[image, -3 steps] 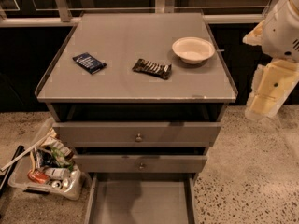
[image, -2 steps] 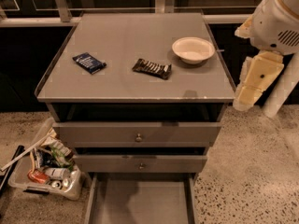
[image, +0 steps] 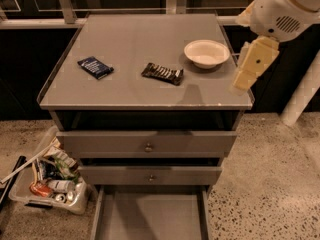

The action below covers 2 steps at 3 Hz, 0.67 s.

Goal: Place rxbar chocolate into bottom drawer

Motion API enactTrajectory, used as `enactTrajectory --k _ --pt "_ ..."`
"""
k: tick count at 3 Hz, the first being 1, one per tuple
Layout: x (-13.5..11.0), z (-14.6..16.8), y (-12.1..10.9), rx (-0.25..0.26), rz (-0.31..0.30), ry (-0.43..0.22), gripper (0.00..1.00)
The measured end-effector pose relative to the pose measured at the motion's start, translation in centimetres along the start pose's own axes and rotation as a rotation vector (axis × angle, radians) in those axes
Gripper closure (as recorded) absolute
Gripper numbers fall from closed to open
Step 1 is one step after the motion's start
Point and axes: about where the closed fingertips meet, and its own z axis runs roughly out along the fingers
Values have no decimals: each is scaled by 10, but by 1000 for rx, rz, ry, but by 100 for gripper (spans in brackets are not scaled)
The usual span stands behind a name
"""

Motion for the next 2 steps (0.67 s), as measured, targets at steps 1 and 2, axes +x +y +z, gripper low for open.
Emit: enactTrajectory --k 1,2 --pt "-15 16 -22 21 9 -74 0" --pt "-33 32 -41 24 -2 -135 0"
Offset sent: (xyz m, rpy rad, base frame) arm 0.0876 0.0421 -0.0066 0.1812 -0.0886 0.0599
